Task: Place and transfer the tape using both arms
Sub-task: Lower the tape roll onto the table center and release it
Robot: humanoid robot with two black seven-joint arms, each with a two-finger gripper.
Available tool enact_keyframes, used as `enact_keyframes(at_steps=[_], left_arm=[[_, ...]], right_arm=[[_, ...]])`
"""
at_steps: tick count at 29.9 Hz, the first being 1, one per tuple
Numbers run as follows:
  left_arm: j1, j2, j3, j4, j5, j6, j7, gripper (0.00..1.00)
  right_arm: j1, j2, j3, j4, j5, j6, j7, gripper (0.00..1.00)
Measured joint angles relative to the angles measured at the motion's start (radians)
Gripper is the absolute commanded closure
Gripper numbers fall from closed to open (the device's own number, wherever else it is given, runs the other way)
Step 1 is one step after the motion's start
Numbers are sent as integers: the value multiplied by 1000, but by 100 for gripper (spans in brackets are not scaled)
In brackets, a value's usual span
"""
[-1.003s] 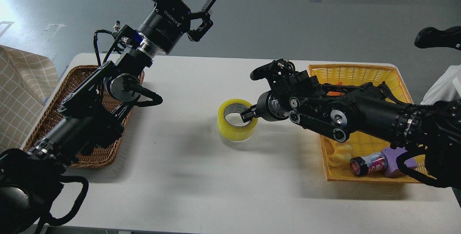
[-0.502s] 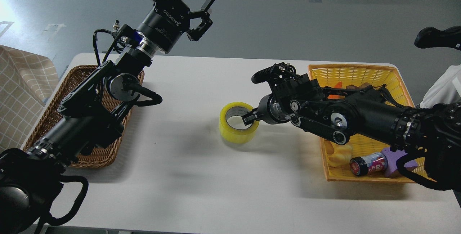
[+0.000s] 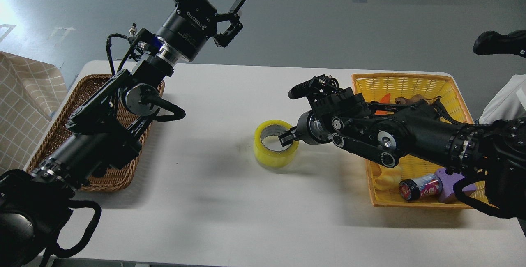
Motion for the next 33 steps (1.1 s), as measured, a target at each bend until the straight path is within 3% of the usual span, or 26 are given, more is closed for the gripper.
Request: enact_keyframes(at_steps=[4,6,9,10,11,19,21,23,26,33], left_arm=[[0,0,0,0,0,0,0,2],[0,0,0,0,-1,0,0,2],[0,0,0,0,-1,0,0,2],[0,0,0,0,-1,0,0,2],[-1,0,0,0,-2,0,0,2],[-2,-6,0,0,-2,0,0,2],[-2,-7,0,0,-2,0,0,2],[-2,-8,0,0,-2,0,0,2],[-2,-9,0,0,-2,0,1,2],[-2,-9,0,0,-2,0,1,2]], right_arm=[[0,0,0,-1,0,0,0,96],[0,0,0,-1,0,0,0,82],[0,0,0,-1,0,0,-1,78],[0,0,0,-1,0,0,-1,69],[0,0,0,-1,0,0,-1,66],[-7,0,4,0,5,0,-11,50],[-7,0,5,-1,5,0,-11,44],[-7,0,8,-1,5,0,-11,29],[-6,0,12,-1,5,0,-11,21],[3,0,16,3,9,0,-11,11]])
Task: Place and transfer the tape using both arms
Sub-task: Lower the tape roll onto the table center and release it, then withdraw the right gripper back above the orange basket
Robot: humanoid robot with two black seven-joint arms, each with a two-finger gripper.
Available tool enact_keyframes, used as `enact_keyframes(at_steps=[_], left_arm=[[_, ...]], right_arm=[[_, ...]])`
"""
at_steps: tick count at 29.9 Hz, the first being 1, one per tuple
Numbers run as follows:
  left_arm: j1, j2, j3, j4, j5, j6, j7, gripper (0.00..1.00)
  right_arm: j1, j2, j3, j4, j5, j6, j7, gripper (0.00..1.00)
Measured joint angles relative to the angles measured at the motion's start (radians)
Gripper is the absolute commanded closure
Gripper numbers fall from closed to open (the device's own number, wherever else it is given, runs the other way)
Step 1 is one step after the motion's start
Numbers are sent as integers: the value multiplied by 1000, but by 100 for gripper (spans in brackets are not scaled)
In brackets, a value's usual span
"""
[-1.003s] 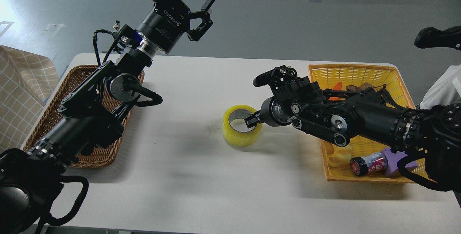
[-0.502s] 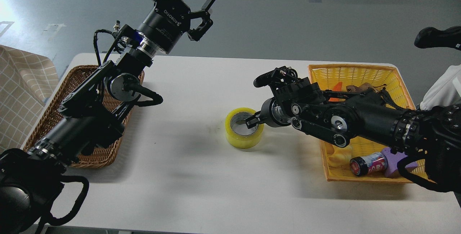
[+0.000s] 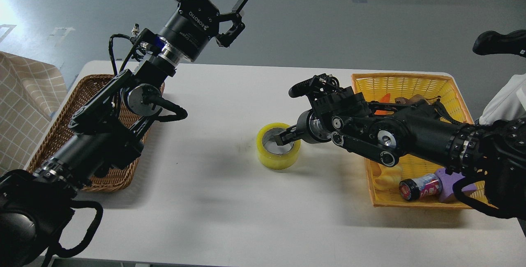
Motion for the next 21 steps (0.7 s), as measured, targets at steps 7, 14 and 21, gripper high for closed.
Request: enact_keyframes(at_steps=[7,14,21], left_arm=[[4,1,1,0,0,0,0,2],[5,3,4,0,0,0,0,2],[6,16,13,1,0,0,0,2]], right_arm=[[24,0,43,15,5,0,-1,8],[79,0,54,66,8,0,-2,5],[116,-18,80,169,10,0,-1,1]])
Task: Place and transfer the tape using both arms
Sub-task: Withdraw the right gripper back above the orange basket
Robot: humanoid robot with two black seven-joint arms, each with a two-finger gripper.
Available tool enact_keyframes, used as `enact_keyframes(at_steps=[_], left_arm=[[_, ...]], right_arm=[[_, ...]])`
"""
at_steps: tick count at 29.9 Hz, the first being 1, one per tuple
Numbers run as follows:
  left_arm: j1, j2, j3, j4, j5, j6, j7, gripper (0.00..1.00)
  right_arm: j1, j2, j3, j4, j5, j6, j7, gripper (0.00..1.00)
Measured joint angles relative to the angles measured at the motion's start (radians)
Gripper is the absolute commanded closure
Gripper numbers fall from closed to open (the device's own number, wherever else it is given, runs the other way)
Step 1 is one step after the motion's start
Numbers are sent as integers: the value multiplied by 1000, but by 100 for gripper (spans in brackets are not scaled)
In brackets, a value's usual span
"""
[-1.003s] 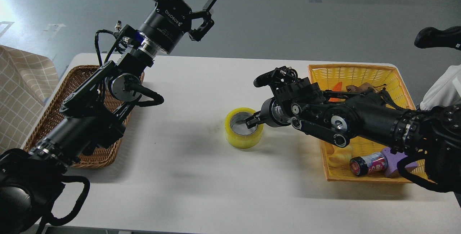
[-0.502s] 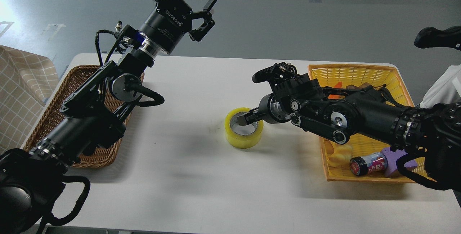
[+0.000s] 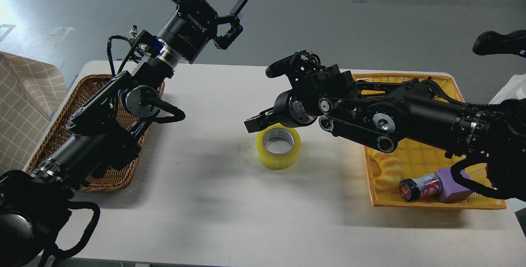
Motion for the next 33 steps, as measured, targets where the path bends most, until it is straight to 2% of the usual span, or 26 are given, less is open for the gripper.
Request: enact_keyframes(at_steps=[3,15,19,27,30,33], left_arm=[[1,1,2,1,0,0,0,2],[0,4,1,3,0,0,0,2],[0,2,2,7,0,0,0,2],[-1,-1,5,10,0,0,2,2],[-1,-1,6,11,5,0,2,2],[0,2,8,12,7,0,6,2]], right_arm=[[6,-48,34,48,0,0,0,0],[-30,-370,316,277,1,0,7,1],[-113,-453,502,379,35,0,12,1],[-314,-479,763,437,105,0,27,0],[-405,-467,866,439,108,0,64,1],[-501,-446,974,436,109,0,123,1]])
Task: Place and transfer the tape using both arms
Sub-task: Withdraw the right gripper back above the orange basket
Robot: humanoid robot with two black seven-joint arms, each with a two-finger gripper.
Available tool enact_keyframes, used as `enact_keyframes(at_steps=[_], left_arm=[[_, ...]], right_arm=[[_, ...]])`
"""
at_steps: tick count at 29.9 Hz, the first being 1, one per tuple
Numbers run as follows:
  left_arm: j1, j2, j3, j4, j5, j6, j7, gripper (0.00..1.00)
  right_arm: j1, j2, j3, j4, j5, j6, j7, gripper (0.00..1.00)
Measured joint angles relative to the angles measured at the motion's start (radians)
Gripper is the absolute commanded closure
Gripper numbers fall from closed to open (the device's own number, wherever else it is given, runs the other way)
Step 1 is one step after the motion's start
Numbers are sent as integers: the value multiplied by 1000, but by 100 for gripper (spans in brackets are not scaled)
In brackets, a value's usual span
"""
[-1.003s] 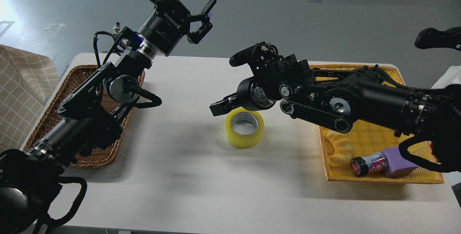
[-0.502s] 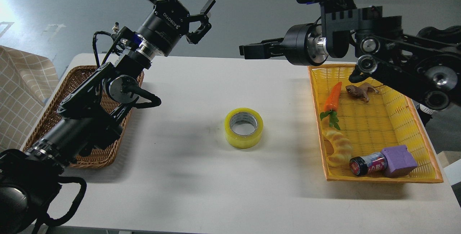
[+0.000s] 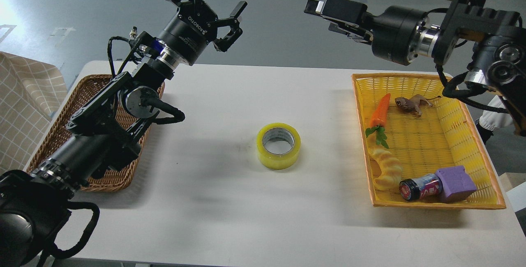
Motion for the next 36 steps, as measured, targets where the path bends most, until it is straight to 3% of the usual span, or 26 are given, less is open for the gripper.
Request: enact_keyframes(at_steps=[4,8,15,25,36], left_arm=[[3,4,1,0,1,0,2,2],[3,4,1,0,5,0,3,2],[3,4,1,0,6,0,4,2],[3,5,2,0,10,0,7,2],[12,20,9,-1,12,0,-5,2]], right_arm=[[-116,57,162,-14,7,0,77,1],[-191,142,302,-72,90,0,99,0],[-204,257,472,-246,377,0,97,0],[-201,276,489,-362,796,0,58,0],[-210,355,487,-362,920,0,40,0]])
